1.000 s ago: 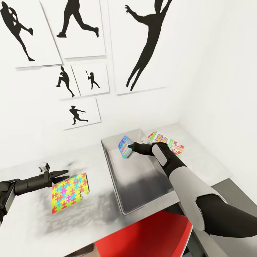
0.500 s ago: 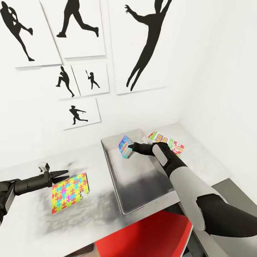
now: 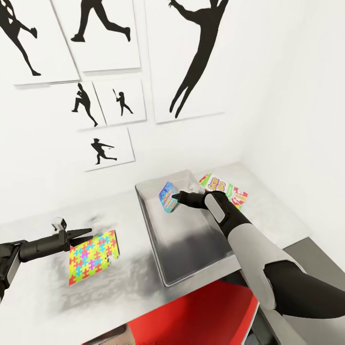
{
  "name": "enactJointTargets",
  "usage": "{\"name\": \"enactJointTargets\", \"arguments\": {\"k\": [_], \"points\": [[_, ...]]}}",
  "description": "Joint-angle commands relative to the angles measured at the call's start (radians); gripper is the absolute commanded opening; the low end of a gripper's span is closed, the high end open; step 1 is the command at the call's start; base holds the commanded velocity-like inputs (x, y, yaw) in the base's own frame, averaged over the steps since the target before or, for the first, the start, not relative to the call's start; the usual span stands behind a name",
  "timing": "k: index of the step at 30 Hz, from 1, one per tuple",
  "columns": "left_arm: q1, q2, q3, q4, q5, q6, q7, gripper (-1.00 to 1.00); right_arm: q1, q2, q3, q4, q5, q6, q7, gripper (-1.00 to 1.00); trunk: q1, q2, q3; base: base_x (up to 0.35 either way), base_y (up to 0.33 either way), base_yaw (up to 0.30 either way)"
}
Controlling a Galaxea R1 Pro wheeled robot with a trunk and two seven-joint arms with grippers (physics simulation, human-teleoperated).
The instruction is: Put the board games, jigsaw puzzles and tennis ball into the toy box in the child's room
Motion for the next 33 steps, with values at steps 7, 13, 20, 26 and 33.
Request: {"name": "enactJointTargets", "arguments": {"k": [7, 13, 20, 26, 33], "points": [[-0.001, 0.0, 0.0, 0.0, -0.001, 0.01, -0.004, 1.0, -0.001, -0.003, 0.001, -0.003, -0.003, 0.003, 0.007, -1.0, 0.0, -0.002, -0.008, 0.0, 0.0, 0.0], [-0.001, 0.001, 0.0, 0.0, -0.001, 0.01, -0.004, 1.0, -0.001, -0.004, 0.001, -0.005, -0.005, 0.002, 0.008, -1.0, 0.0, -0.002, -0.009, 0.0, 0.0, 0.0], [-0.001, 0.001, 0.0, 0.0, -0.001, 0.01, -0.004, 1.0, -0.001, 0.001, 0.001, -0.005, -0.001, 0.003, 0.002, -1.0, 0.0, -0.002, -0.009, 0.0, 0.0, 0.0], [-0.001, 0.001, 0.0, 0.0, -0.001, 0.01, -0.004, 1.0, -0.001, 0.004, 0.001, -0.005, 0.001, 0.003, -0.003, 1.0, 0.0, -0.002, -0.009, 0.0, 0.0, 0.0], [-0.001, 0.001, 0.0, 0.0, -0.001, 0.01, -0.004, 1.0, -0.001, 0.003, 0.001, -0.005, 0.0, 0.002, 0.002, 1.0, 0.0, -0.002, -0.009, 0.0, 0.0, 0.0]]}}
